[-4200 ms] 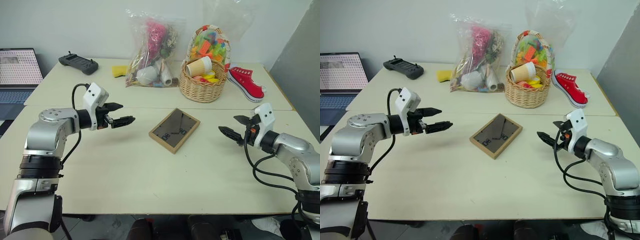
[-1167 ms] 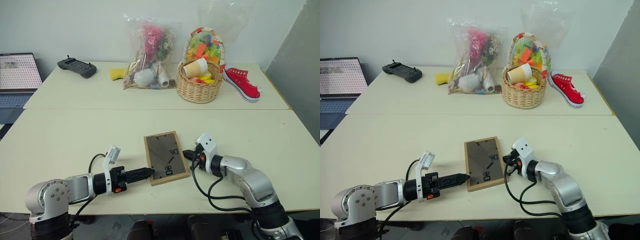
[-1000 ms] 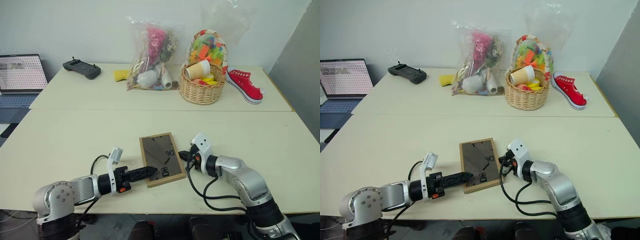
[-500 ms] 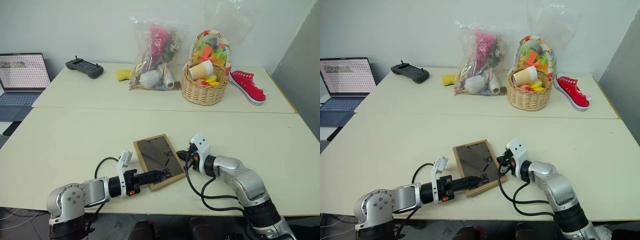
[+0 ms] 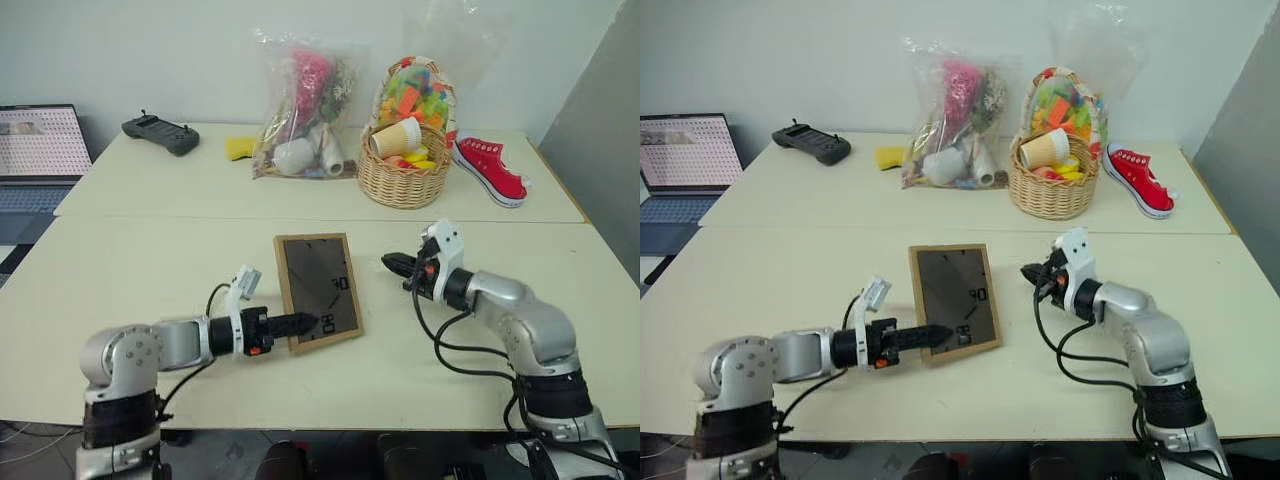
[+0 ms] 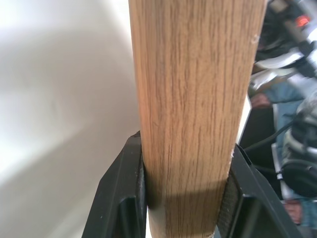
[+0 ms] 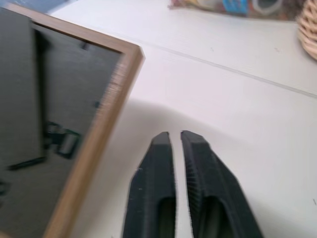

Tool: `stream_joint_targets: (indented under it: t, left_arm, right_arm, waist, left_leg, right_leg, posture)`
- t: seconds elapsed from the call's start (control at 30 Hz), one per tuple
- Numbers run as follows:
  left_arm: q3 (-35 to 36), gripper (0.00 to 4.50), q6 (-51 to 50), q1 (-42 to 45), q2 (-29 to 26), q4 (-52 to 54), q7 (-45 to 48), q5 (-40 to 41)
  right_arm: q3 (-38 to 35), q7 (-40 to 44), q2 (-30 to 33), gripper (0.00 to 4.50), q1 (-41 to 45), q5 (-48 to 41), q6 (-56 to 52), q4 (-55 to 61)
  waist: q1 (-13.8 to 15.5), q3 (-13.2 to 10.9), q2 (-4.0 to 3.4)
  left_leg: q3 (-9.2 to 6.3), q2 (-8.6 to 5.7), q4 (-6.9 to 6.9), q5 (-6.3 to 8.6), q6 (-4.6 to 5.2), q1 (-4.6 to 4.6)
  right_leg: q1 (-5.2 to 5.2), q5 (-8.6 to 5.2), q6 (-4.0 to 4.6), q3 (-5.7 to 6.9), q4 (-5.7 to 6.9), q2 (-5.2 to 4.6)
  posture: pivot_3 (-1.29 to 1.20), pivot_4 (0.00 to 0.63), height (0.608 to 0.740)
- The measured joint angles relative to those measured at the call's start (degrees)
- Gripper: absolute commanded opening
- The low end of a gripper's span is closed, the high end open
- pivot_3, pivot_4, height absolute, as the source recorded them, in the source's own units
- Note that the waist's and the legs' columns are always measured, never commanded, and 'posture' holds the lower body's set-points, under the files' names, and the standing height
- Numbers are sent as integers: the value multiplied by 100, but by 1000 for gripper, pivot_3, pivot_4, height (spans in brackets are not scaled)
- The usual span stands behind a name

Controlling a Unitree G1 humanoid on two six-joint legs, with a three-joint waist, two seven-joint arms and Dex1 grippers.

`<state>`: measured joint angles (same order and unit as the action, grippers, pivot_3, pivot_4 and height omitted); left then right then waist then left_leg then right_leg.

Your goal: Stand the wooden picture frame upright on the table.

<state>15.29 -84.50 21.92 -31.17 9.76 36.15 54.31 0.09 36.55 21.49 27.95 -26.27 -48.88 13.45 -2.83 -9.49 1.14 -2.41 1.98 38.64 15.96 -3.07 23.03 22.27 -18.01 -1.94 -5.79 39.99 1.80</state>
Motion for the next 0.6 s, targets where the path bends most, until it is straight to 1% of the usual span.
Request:
stream_joint_targets:
  t: [0.07, 0.13, 0.23, 0.27, 0.37, 0.47, 0.5, 0.6]
  left_arm:
    - [-224, 1285, 285, 361, -462, -182, 404, -123]
    - [-457, 1285, 605, 668, -765, -369, 787, -284]
    - [-1121, 1285, 1426, 1026, -1174, -670, 1373, -842]
    - [-1232, 1285, 1619, 1129, -1169, -785, 1433, -982]
    - [-1465, 1285, 2043, 1360, -1121, -1075, 1495, -1327]
    - [-1573, 1285, 2185, 1458, -1001, -1198, 1581, -1443]
    - [-1605, 1285, 2213, 1476, -983, -1216, 1582, -1465]
    - [-1614, 1285, 2240, 1508, -947, -1224, 1616, -1505]
  right_arm:
    - [-137, 266, 51, 1497, 323, -378, -151, 2]
    - [-183, 423, 49, 2010, 561, -650, -230, -4]
    - [-156, 494, -213, 2759, 1001, -915, -314, -213]
    - [-116, 498, -264, 3057, 1119, -923, -311, -289]
    - [68, 479, -475, 3664, 1405, -883, -227, -539]
    - [270, 445, -674, 4310, 1581, -760, -36, -824]
    - [324, 406, -756, 4449, 1662, -698, 11, -922]
    - [458, 343, -942, 4449, 1850, -586, 182, -1095]
  waist:
    - [-12, -13, -5]
    - [-15, -14, -5]
    - [-31, -24, -8]
    - [-28, -24, -7]
    - [-29, -25, -7]
    - [-32, -27, -6]
    - [-35, -27, -6]
    - [-40, -27, -6]
  left_leg:
    - [-15, -7, -5, 0, 0, -2]
    - [-20, -14, -15, 0, 0, -3]
    - [-20, -21, -29, -3, -3, -3]
    - [-21, -23, -32, -5, -4, -4]
    - [-23, -25, -41, -6, -5, -2]
    - [-25, -25, -48, -7, -5, 3]
    - [-24, -25, -48, -7, -5, 3]
    - [-27, -23, -51, -7, -6, 3]
  right_leg:
    - [-2, -1, 3, 5, 0, -2]
    - [-3, -4, 6, 11, -4, -11]
    - [1, -5, 8, 12, -5, -20]
    - [1, -5, 9, 16, -5, -25]
    - [5, -7, 11, 20, -8, -49]
    - [10, -12, 13, 26, -10, -57]
    - [11, -12, 14, 25, -10, -58]
    - [13, -12, 14, 27, -9, -62]
  posture:
    - [0, 150, 740]
    - [0, 150, 740]
    - [0, 150, 740]
    - [0, 150, 740]
    - [0, 150, 740]
    - [0, 150, 740]
    - [0, 150, 740]
    - [0, 150, 740]
